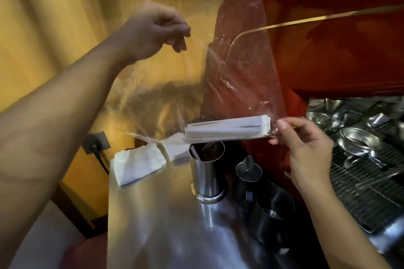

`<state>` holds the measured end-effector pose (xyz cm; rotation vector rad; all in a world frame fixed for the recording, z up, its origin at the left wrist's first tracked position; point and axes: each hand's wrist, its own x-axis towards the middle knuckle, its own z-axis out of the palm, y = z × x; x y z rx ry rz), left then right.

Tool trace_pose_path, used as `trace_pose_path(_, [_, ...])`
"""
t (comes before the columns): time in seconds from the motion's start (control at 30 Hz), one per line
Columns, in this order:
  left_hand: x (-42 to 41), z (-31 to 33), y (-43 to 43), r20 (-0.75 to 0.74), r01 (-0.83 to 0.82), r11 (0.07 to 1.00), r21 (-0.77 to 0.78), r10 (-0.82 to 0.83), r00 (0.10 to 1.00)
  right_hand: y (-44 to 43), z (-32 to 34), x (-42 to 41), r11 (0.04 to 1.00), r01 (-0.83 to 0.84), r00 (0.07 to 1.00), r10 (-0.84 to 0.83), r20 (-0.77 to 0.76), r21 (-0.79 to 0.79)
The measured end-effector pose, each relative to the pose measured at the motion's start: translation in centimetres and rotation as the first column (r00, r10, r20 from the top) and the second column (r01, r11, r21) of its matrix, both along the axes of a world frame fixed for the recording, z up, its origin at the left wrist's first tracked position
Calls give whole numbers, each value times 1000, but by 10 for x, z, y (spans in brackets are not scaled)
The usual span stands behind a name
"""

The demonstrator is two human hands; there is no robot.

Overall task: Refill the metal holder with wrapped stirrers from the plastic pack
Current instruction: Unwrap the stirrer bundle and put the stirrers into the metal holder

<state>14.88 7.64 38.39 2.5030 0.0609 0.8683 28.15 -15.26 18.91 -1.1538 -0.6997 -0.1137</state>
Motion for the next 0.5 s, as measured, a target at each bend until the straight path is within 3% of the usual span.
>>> trace_pose_path(0.5, [42, -3, -26, 107, 300, 951, -72, -291, 951, -64, 20, -31, 939, 334, 943, -333, 30, -77])
